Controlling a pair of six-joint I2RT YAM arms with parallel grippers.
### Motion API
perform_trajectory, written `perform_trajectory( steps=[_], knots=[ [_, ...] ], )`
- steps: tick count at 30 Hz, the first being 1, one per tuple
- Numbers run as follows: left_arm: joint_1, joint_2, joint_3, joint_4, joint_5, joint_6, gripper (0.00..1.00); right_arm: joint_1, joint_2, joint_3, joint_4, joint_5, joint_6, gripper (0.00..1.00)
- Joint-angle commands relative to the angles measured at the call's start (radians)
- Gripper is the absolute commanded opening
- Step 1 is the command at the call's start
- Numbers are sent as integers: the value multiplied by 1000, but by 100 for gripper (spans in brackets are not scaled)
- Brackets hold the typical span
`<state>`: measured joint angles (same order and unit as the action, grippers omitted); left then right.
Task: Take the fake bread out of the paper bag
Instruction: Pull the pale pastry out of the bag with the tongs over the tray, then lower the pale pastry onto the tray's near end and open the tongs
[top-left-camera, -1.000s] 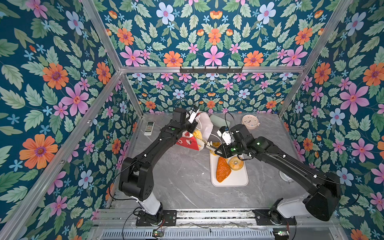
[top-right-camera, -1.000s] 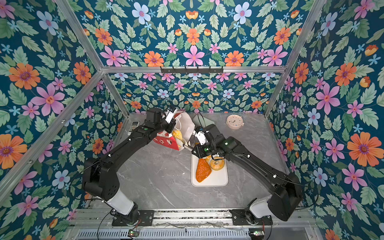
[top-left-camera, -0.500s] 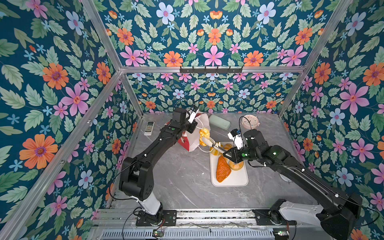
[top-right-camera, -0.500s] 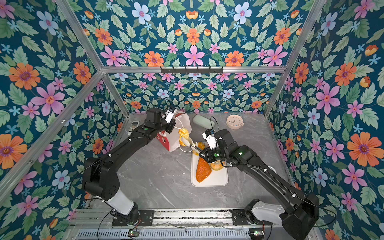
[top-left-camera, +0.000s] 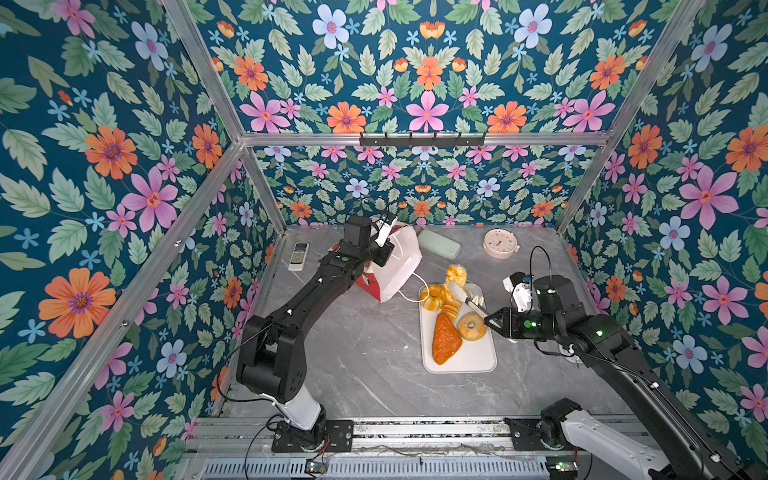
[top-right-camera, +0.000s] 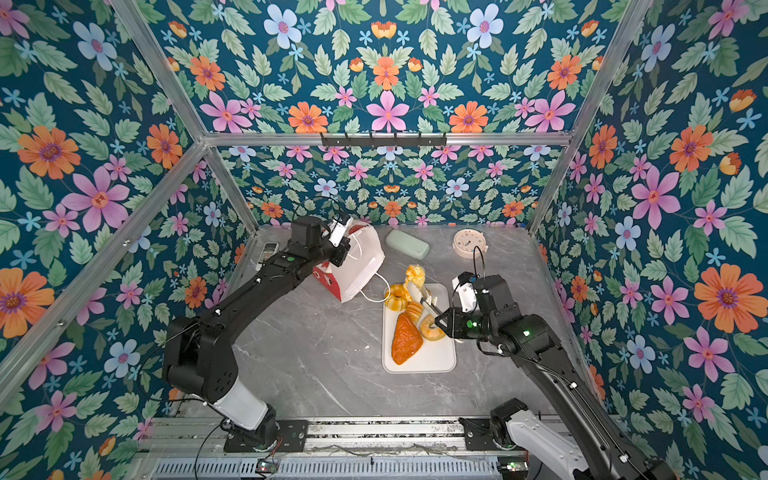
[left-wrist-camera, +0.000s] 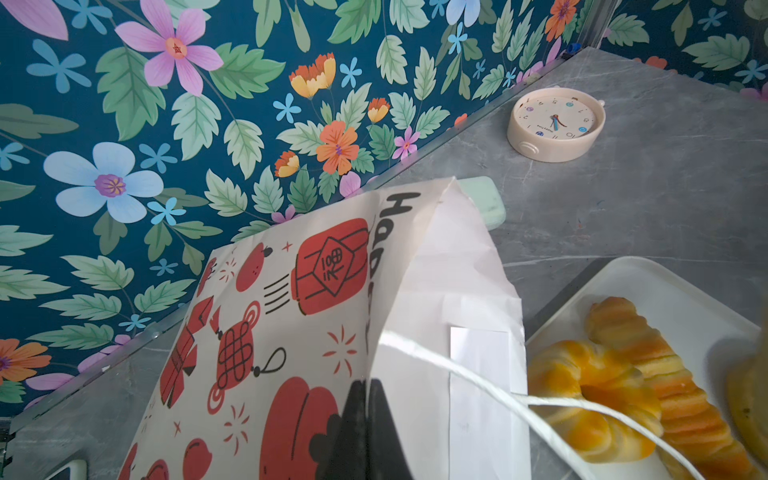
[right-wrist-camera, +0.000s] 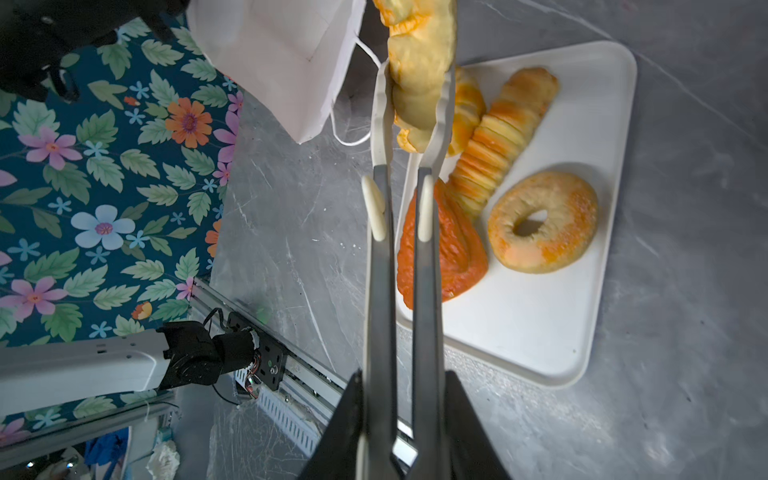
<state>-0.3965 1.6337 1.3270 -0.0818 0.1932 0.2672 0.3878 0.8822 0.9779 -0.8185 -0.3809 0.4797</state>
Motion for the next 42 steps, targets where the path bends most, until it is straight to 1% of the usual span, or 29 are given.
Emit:
perform_trajectory(
  steps=[1,6,8,11,14,16,21,24,28,33,38,40,42],
  knots=[
    [0,-10,-8,39,18,-5,1,-66,-18,-23,-3,-47,41,17],
    [0,-21,-21,49,19,-5,1,-226,0,-88,9,-230,71,17],
    [0,-26,-28,54,17,-6,1,-241,-13,-99,13,-246,70,17],
    [0,-24,-32,56,17,-5,1,-244,-25,-90,-28,-267,57,17],
    [-1,-20,-29,60,20,-5,1,-243,-60,-84,-102,-266,58,17],
    [-1,-16,-28,63,22,-5,1,-244,-101,-82,-157,-255,73,17],
    [0,-9,-31,75,35,-6,1,-244,-206,-90,-295,-270,125,17],
    [1,-3,-32,82,47,-10,1,-243,-273,-135,-343,-303,175,17],
    [0,2,-31,90,62,-14,1,-244,-363,-191,-411,-320,218,18],
    [0,3,-31,99,70,-15,1,-245,-448,-258,-449,-347,273,17],
    [1,5,-30,102,81,-19,1,-244,-492,-236,-551,-274,261,18],
    [-1,5,-31,102,81,-19,1,-244,-497,-208,-582,-208,260,18],
    [0,1,-33,102,80,-19,1,-244,-494,-209,-573,-225,260,18]
  ],
)
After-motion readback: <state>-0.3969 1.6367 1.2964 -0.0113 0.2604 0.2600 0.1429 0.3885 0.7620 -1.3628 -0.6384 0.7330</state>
